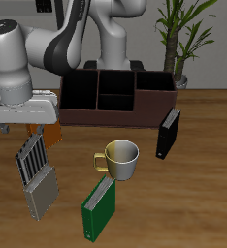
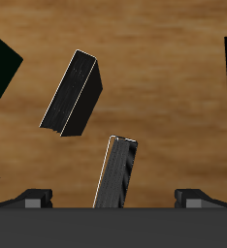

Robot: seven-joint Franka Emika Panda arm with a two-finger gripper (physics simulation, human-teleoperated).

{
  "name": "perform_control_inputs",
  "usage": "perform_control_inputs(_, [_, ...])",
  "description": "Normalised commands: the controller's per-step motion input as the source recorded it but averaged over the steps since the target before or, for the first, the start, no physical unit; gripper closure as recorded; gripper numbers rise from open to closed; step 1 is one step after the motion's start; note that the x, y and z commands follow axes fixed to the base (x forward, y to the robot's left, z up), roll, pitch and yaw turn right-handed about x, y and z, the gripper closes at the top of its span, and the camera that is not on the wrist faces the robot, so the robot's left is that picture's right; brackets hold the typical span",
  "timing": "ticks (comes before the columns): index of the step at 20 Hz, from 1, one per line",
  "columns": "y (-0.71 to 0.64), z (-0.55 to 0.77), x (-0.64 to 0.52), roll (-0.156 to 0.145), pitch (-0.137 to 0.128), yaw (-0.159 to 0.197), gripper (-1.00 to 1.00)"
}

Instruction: Place the striped book into the back desk caddy's front compartment

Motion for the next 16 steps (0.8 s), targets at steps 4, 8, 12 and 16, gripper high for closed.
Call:
perform_control_inputs(4, [-0.02,-0.13,-0.01,0.0,-0.005,-0.012,-1.0])
perform_control_inputs(8, [-0.03,-0.22,0.05,-0.018,0.015,-0.008,-1.0])
perform_control_inputs(12, [0.03,-0.25,0.06,-0.009,0.014,-0.011,-1.0])
perform_control_inputs(16, [0.03,-0.26,0.04,0.001,0.02,-0.011,-1.0])
